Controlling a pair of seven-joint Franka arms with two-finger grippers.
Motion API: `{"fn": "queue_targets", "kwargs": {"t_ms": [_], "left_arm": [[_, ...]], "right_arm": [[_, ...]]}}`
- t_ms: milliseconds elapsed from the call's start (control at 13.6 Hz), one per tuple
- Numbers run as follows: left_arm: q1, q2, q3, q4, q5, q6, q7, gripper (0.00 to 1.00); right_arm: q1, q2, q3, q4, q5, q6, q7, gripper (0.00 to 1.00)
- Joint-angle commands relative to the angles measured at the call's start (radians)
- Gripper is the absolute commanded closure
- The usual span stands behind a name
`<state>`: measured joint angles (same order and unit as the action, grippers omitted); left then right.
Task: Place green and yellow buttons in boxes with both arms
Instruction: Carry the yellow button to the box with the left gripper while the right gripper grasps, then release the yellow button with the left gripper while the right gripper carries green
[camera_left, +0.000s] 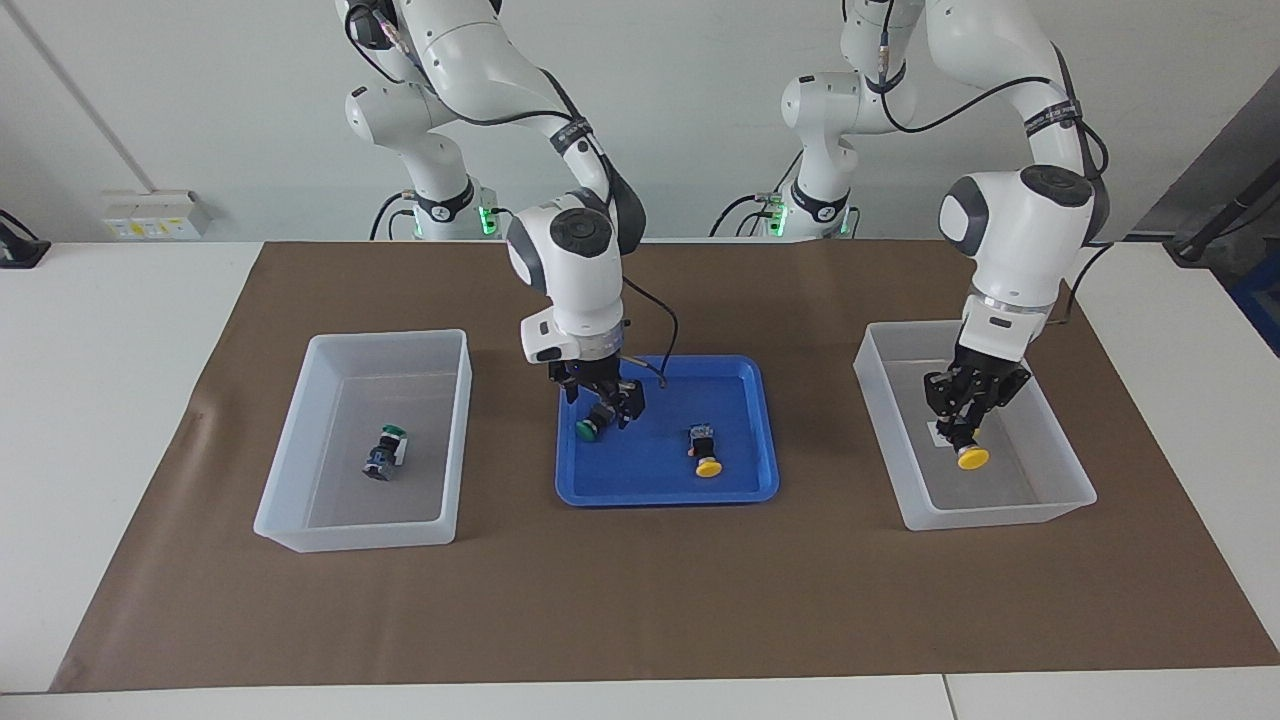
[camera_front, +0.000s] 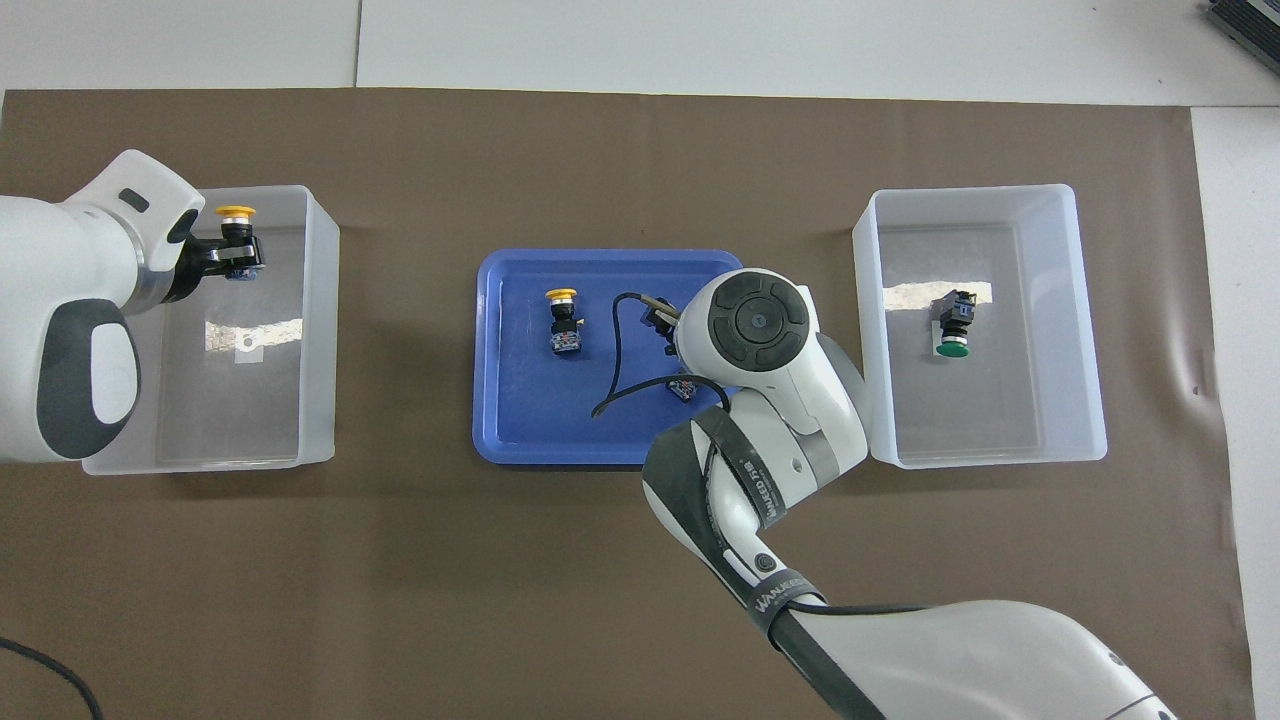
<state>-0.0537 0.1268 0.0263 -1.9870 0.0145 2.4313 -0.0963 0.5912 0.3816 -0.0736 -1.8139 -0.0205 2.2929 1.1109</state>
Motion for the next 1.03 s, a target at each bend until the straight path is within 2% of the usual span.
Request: {"fn": "queue_targets", "kwargs": {"t_ms": [0,220,440,513,586,733,806,953], "left_arm": [[0.061,0.014,-0.014,-0.015,0.005,0.034,0.098,1.0],[0.095,0.068,-0.014,-0.013,0.005,0.066,0.179,1.0],[0.098,0.125,-0.014,-0.006,0.005,0.118,0.178,1.0],[0.1,0.154,-0.014,0.014,0.004,0.126,0.175,1.0],[0.094,0.187,-0.015,0.052,-0.008,0.118,0.17,1.0],[0.086,0.217,-0.016,0.071,-0.021,0.126,0.17,1.0],[0.087,0.227,-0.016,0.074,-0.021,0.127,0.17,1.0],[0.083,0.246,-0.017,0.1,-0.022,0.117,0.167,1.0]], "right_arm": [[0.033,0.014,0.0,-0.019,0.013,0.017,0.006,0.0],[0.033,0.039,0.0,-0.028,0.014,0.057,0.006,0.0],[0.032,0.036,0.0,-0.044,0.014,0.059,0.001,0.01],[0.03,0.034,0.0,-0.053,0.014,0.072,0.001,0.13],[0.032,0.037,0.0,-0.058,0.016,0.094,0.007,0.33],[0.035,0.039,0.003,-0.079,0.02,0.118,0.007,0.75],[0.033,0.039,0.005,-0.078,0.025,0.112,0.013,1.0],[0.027,0.04,0.005,-0.062,0.094,0.105,0.004,1.0]]}}
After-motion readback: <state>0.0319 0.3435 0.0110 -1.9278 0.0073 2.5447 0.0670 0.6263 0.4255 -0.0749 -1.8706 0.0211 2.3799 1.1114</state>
